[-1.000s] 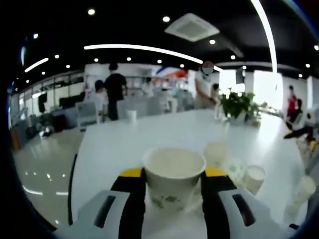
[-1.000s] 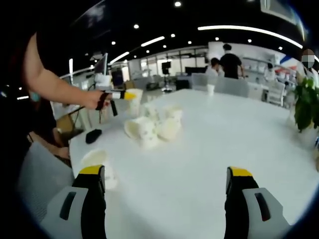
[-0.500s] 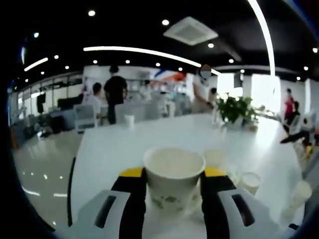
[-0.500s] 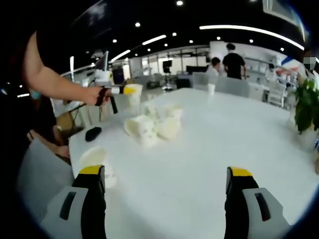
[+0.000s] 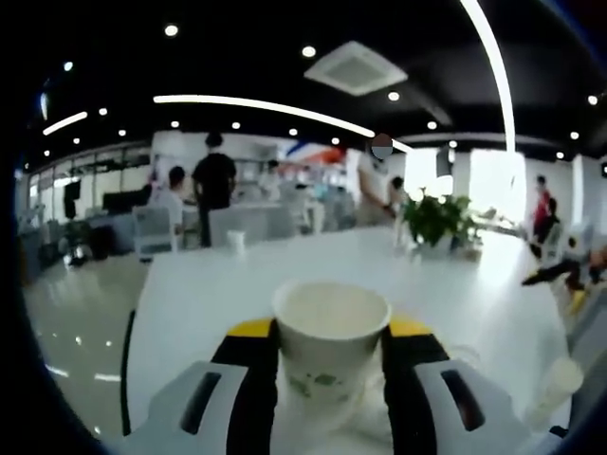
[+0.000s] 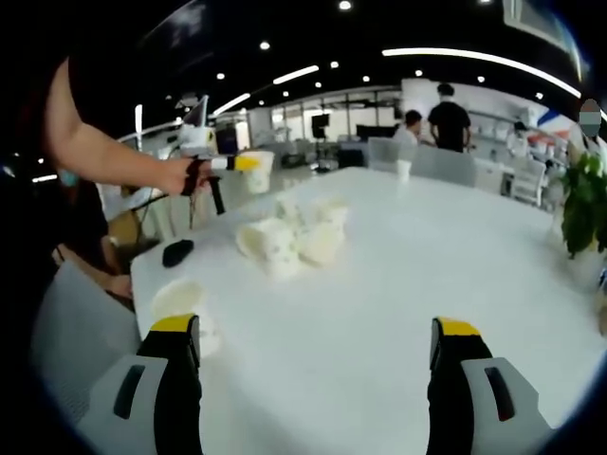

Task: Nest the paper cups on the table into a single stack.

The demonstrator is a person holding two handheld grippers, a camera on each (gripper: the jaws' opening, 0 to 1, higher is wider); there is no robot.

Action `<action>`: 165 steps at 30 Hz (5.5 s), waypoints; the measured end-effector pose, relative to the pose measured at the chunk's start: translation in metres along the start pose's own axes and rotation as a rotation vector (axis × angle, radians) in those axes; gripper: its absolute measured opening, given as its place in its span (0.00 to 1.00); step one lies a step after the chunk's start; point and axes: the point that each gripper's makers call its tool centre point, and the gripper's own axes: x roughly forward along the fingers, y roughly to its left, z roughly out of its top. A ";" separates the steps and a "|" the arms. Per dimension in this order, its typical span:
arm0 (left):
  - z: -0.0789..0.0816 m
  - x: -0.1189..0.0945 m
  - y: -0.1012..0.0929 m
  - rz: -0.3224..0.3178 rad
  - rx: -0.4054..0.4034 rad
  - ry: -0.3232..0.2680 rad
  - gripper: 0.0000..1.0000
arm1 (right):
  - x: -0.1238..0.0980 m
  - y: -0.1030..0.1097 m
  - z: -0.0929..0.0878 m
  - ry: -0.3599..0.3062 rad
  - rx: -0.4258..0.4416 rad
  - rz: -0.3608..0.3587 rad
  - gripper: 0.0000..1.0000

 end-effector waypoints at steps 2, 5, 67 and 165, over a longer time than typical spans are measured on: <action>0.002 0.000 -0.002 -0.005 0.002 -0.003 0.41 | 0.000 0.000 0.001 -0.001 -0.001 0.000 1.00; 0.008 0.000 -0.008 -0.014 -0.002 -0.016 0.41 | -0.001 0.000 0.003 -0.004 -0.004 0.000 1.00; 0.095 -0.006 -0.134 -0.245 0.051 -0.146 0.42 | -0.004 0.000 0.016 -0.035 -0.049 0.022 0.99; 0.075 -0.082 -0.292 -0.612 0.019 -0.217 0.42 | -0.008 0.017 0.002 -0.011 -0.051 0.042 0.98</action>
